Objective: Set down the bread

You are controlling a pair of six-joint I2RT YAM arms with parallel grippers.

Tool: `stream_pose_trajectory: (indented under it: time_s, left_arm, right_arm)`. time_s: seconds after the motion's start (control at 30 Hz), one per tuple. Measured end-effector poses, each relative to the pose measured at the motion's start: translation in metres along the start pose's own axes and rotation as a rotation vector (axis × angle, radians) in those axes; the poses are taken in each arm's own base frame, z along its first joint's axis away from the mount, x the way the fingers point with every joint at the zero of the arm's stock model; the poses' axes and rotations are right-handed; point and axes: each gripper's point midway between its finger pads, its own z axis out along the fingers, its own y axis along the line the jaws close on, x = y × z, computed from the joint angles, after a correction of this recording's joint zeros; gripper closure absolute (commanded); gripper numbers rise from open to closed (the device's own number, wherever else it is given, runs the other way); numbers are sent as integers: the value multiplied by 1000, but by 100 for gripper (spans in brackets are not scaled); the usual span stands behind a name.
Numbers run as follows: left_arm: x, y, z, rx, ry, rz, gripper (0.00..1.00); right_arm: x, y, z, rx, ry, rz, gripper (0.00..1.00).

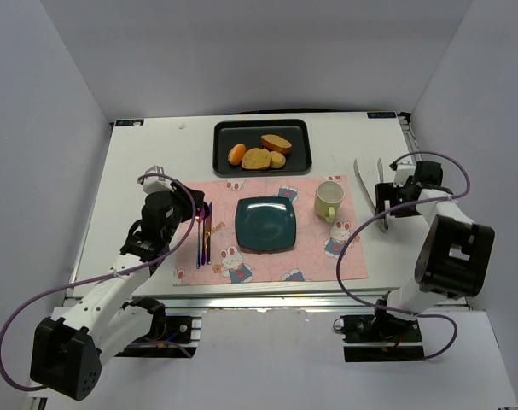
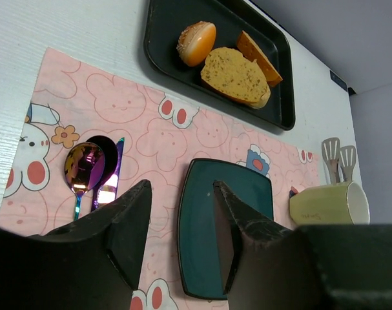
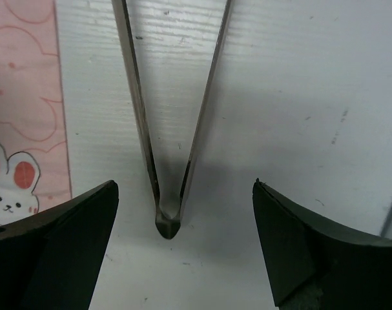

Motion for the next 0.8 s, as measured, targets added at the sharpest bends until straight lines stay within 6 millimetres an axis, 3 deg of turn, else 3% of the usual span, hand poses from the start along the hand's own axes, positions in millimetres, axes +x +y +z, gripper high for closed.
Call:
stream_pose_trajectory:
  time_s: [0.17,0.3,0.4,0.5,0.53,0.63,0.8]
  left_arm:
    - [1,0,0,-1,2,1,47]
    - [1,1,0,-3,4,1,47]
    - [2,2,0,-6,5,2,47]
    - [2,3,0,-9,6,7,47]
    - [2,3,0,-10,7,8,47]
    - [3,4,0,-14,10,12,47]
    - [4,5,0,-18,14,16,47]
  right_arm:
    - [13,4,34,-36,87,23,19]
    - [1,10,53,-51,86,-8,25]
    - [-15,3,64,-30,71,-9,31]
    - [-27,-4,73,-19,53,-9,51]
    - [-30,-5,75,-23,53,-15,63]
    - [-36,-4,80,-51,54,-33,80]
    - [-36,3,79,-111,61,-80,86]
